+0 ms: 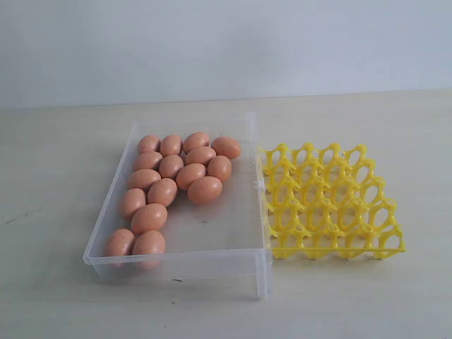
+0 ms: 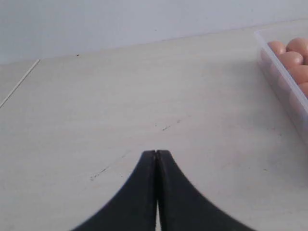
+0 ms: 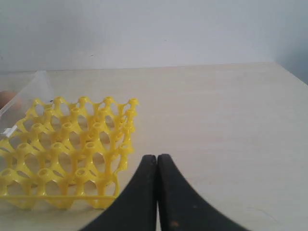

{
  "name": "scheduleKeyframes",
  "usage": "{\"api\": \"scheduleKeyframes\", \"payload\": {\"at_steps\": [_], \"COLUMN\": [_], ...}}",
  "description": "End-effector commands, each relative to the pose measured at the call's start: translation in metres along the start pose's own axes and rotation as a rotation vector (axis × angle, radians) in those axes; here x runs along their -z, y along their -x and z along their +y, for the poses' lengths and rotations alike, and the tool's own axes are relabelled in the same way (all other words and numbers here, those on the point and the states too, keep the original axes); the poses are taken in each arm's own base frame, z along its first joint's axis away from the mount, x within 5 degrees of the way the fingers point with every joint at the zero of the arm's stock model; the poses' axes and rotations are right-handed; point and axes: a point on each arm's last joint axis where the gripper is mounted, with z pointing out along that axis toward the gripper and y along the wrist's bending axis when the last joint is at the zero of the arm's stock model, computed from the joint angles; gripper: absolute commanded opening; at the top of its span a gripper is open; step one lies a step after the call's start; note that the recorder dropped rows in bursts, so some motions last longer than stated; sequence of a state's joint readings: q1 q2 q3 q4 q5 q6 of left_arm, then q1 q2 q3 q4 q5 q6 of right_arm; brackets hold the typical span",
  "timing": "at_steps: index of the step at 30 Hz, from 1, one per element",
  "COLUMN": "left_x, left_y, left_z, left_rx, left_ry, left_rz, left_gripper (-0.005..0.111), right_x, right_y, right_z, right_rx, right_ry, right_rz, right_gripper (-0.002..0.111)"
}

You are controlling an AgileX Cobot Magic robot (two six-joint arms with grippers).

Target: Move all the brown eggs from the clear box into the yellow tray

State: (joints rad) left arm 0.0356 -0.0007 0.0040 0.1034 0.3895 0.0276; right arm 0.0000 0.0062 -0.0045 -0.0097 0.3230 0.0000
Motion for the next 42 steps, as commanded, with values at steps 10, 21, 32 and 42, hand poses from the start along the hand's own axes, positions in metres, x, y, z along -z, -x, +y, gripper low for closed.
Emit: {"api": "scheduleKeyframes", "payload": {"at_steps": [10,21,32,42], "left_x": [0.0,0.0,0.0,0.0], "left_y": [0.002,0.002,0.002,0.002], "left_z": [0.0,0.0,0.0,0.0], "left_rx": [0.006,0.006,0.006,0.006], "left_ry": [-0.006,-0.006,-0.006,-0.006], "left_rz": [-0.013,-0.013,-0.013,-0.013], "left_gripper": [0.0,0.0,0.0,0.0], "right_x": [0.0,0.0,0.0,0.051], "right_y": [0.0,0.0,0.0,0.094], "right_z": [0.0,0.0,0.0,-0.001], "right_rx": [-0.005,-0.005,-0.004,-0.004], "right_ry": [-0.003,-0.003,-0.004,-0.006], "right_rz": [-0.013,-0.013,-0.013,-0.168], "right_gripper": [0.0,0.0,0.0,0.0]}}
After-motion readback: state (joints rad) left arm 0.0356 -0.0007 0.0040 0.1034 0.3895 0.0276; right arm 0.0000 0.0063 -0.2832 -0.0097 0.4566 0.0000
